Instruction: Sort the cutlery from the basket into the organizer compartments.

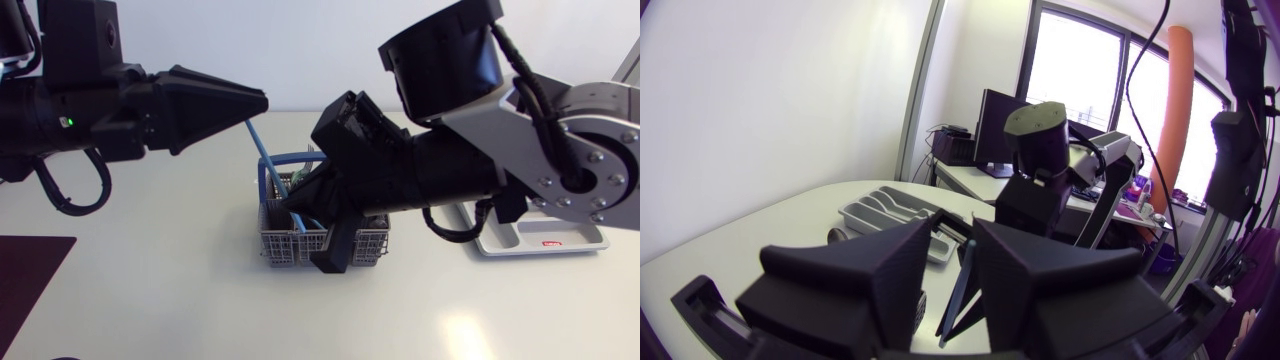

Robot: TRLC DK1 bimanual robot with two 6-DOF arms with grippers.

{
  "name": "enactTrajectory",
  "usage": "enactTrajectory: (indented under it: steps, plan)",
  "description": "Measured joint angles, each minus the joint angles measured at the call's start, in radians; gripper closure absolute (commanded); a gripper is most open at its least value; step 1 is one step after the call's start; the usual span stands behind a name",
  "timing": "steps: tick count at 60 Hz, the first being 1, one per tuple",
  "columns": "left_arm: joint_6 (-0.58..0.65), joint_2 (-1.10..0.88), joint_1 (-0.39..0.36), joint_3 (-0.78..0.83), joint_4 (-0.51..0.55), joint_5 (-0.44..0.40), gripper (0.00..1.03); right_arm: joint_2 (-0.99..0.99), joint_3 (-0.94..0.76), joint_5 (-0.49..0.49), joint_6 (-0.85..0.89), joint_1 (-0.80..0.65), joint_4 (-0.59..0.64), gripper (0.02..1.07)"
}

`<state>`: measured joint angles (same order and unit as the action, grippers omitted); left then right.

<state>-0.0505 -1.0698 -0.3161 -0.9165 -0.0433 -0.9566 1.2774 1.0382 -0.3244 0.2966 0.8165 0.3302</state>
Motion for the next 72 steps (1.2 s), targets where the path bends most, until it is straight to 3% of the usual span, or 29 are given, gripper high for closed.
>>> enactTrajectory:
  steps: [5,8,23,31,36,38,53,61,72]
  plan:
    - [-0.019,-0.005,0.005,-0.029,0.000,0.000,0.15,-0.004,-0.002,-0.001,0.003,0.000,0.008,1.01]
    - [-0.034,-0.006,0.019,-0.048,-0.001,0.000,0.11,-0.011,-0.008,0.000,0.003,0.000,0.010,1.01]
    - [-0.088,-0.029,0.183,-0.158,-0.004,0.004,0.11,-0.157,-0.090,-0.001,0.010,-0.066,0.081,1.01]
    - [-0.024,-0.029,0.209,-0.160,0.060,0.043,0.12,-0.269,-0.123,0.000,0.023,-0.169,0.146,1.01]
    - [0.090,-0.029,0.161,-0.158,0.159,0.142,0.12,-0.328,-0.132,-0.001,0.030,-0.244,0.179,1.01]
    - [0.157,-0.029,0.110,-0.145,0.186,0.203,0.13,-0.360,-0.139,-0.003,0.041,-0.297,0.201,1.01]
    - [0.372,-0.034,-0.177,-0.063,0.247,0.504,0.15,-0.402,-0.156,-0.053,0.096,-0.604,0.277,1.01]
    - [0.441,-0.087,-0.262,-0.062,0.256,0.574,0.16,-0.364,-0.158,-0.072,0.136,-0.784,0.291,1.01]
    - [0.515,-0.187,-0.324,-0.068,0.311,0.631,0.16,-0.233,-0.158,-0.072,0.177,-0.966,0.294,1.01]
